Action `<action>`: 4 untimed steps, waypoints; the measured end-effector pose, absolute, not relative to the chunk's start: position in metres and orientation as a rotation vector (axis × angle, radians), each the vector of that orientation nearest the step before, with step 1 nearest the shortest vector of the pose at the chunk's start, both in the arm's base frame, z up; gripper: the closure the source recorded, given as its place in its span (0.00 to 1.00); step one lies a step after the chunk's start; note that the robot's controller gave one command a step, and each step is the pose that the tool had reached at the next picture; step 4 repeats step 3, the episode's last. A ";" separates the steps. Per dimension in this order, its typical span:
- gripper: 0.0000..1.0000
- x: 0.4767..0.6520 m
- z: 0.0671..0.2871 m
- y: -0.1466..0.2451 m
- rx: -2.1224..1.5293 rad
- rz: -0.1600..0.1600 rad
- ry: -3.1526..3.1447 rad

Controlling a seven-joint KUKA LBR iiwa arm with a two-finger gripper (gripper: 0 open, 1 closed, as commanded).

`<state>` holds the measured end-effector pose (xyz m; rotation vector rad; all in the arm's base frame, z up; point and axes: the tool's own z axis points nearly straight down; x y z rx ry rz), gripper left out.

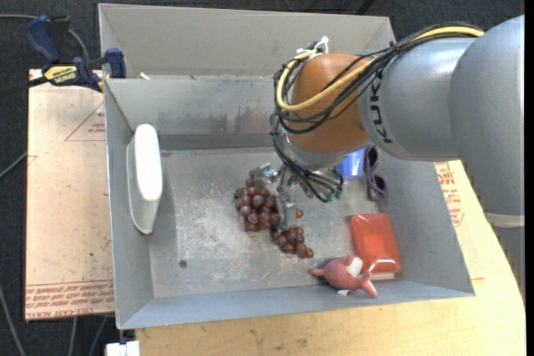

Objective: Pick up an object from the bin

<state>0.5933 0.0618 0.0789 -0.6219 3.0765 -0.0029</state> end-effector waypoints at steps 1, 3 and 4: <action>1.00 0.597 0.198 0.051 -0.620 -0.002 3.063; 1.00 0.629 0.400 0.071 -0.769 -0.003 3.027; 1.00 0.629 0.400 0.071 -0.769 -0.003 3.027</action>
Offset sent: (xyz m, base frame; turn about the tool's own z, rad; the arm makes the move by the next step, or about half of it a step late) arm 0.0000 0.0000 0.0000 0.0000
